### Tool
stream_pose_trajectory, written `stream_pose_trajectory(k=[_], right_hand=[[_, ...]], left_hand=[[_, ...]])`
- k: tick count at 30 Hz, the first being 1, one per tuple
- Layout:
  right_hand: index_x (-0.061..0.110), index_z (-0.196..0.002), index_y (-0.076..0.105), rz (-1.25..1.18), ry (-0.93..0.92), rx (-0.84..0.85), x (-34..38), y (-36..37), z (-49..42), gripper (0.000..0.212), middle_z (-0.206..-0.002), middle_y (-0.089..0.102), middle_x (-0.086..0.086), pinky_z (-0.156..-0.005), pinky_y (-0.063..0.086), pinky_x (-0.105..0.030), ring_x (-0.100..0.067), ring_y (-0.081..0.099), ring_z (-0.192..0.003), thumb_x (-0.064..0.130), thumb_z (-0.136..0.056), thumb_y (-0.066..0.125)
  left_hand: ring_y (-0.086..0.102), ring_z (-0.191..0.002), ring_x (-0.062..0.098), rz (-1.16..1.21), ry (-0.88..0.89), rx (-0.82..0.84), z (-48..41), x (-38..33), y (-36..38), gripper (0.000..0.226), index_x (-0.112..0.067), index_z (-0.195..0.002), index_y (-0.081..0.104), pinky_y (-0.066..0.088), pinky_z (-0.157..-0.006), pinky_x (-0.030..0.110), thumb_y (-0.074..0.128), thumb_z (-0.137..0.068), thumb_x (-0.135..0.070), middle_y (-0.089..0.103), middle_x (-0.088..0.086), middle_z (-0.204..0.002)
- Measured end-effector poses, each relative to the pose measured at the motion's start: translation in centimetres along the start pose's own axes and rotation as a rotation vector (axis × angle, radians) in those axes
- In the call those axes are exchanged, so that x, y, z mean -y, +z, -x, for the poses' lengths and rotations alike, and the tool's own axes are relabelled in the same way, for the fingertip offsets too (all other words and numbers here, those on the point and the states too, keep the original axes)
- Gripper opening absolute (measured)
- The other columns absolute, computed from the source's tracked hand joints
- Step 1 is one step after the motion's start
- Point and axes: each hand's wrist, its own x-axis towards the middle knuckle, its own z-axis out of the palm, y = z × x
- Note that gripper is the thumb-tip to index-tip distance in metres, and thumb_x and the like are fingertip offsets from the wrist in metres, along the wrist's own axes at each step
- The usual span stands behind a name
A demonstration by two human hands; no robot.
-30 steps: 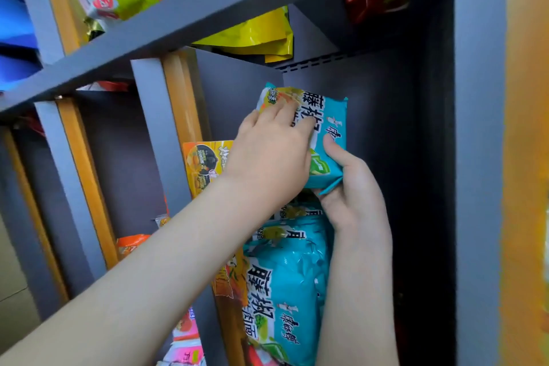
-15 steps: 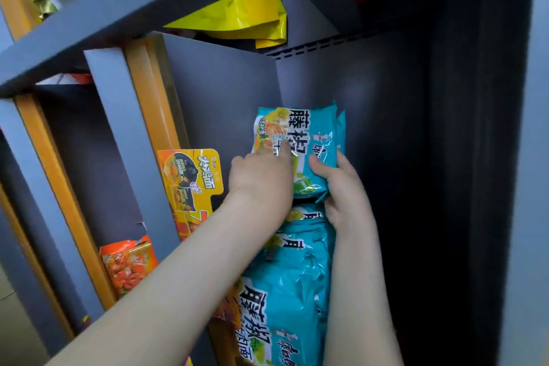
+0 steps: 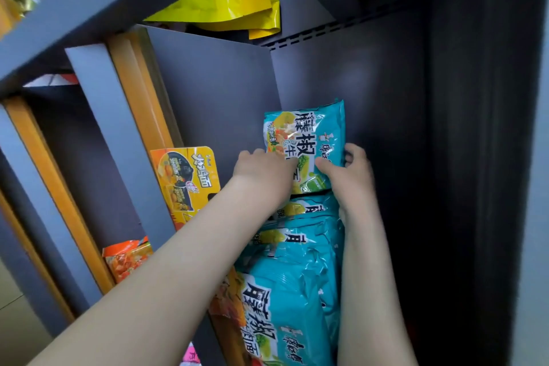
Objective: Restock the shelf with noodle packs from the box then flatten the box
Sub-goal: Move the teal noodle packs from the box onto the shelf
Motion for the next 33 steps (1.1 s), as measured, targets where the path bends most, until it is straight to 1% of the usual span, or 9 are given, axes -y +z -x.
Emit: stream_pose_trajectory(k=[3,6,9,11,18,23,27,31,33], right_hand=[[0.018,-0.123,0.055,-0.012,-0.139,0.035,3.6,-1.1,3.8,0.052,-0.12,0.058,-0.005,-0.098,0.047,-0.036,-0.015,0.057,-0.109,0.015,-0.075,0.076],[0.019,-0.113,0.061,-0.202,-0.277,0.168,6.9,-1.9,7.9,0.035,-0.107,0.064,0.004,-0.088,0.05,-0.017,-0.005,0.062,-0.099,0.009,-0.081,0.07],[0.025,-0.11,0.063,-0.264,-0.399,0.249,9.2,-1.9,11.4,0.03,-0.106,0.065,0.008,-0.088,0.05,-0.017,0.0,0.061,-0.1,0.013,-0.083,0.068],[0.029,-0.108,0.062,-0.308,-0.442,0.279,10.2,-1.3,13.3,0.03,-0.107,0.064,0.011,-0.091,0.05,-0.02,0.002,0.06,-0.101,0.014,-0.083,0.068],[0.025,-0.11,0.063,-0.346,-0.651,0.352,13.2,4.4,20.6,0.033,-0.107,0.063,0.008,-0.091,0.05,-0.026,0.0,0.06,-0.098,0.011,-0.081,0.067],[0.019,-0.115,0.061,-0.368,-0.721,0.559,14.4,12.6,27.0,0.035,-0.11,0.06,0.005,-0.091,0.043,-0.017,-0.001,0.055,-0.101,0.008,-0.082,0.065],[0.02,-0.121,0.057,-0.265,-0.766,0.785,14.1,21.4,31.8,0.037,-0.113,0.055,0.005,-0.089,0.039,-0.012,-0.004,0.052,-0.103,0.012,-0.086,0.063],[0.024,-0.126,0.051,-0.166,-0.795,0.974,12.6,30.3,35.6,0.037,-0.119,0.05,0.008,-0.075,0.033,-0.001,-0.003,0.048,-0.109,0.018,-0.091,0.058],[0.024,-0.126,0.05,-0.116,-0.784,1.053,11.4,34.9,37.2,0.035,-0.12,0.05,0.007,-0.078,0.035,-0.006,-0.005,0.049,-0.108,0.018,-0.092,0.056]], left_hand=[[0.052,-0.114,0.03,0.268,-0.055,-0.153,2.3,-0.2,-1.3,0.047,-0.019,-0.137,0.039,0.042,-0.082,0.036,0.045,-0.091,-0.011,0.055,0.009,-0.128],[0.057,-0.11,0.025,0.707,-0.186,-0.434,5.6,0.5,-4.1,0.032,-0.02,-0.126,0.05,0.042,-0.083,0.029,0.044,-0.095,-0.02,0.063,0.005,-0.12],[0.06,-0.102,0.011,0.89,-0.188,-0.725,9.7,1.9,-6.6,0.023,-0.027,-0.113,0.057,0.039,-0.078,0.019,0.049,-0.094,-0.018,0.067,-0.008,-0.108],[0.062,-0.097,0.003,0.964,-0.122,-0.808,12.5,2.7,-7.6,0.022,-0.029,-0.106,0.058,0.046,-0.085,0.021,0.051,-0.092,-0.014,0.067,-0.012,-0.101],[0.065,-0.091,-0.004,0.944,-0.226,-0.976,20.8,8.5,-6.0,0.023,-0.03,-0.097,0.061,0.05,-0.089,0.025,0.054,-0.092,-0.009,0.07,-0.016,-0.091],[0.065,-0.092,0.002,0.918,-0.543,-1.057,27.0,15.7,-0.8,0.023,-0.026,-0.097,0.063,0.048,-0.084,0.023,0.054,-0.091,-0.005,0.07,-0.011,-0.092],[0.06,-0.084,0.0,0.833,-0.845,-1.047,31.4,23.1,5.8,0.015,-0.023,-0.099,0.062,0.042,-0.068,0.009,0.053,-0.093,-0.013,0.066,-0.015,-0.09],[0.057,-0.099,0.011,0.766,-1.178,-0.916,35.3,30.8,13.3,0.019,-0.019,-0.113,0.057,0.037,-0.076,0.02,0.051,-0.095,-0.02,0.063,-0.006,-0.105],[0.056,-0.105,0.017,0.759,-1.306,-0.861,36.9,34.4,16.7,0.023,-0.015,-0.118,0.054,0.037,-0.08,0.023,0.049,-0.095,-0.018,0.061,0.001,-0.112]])
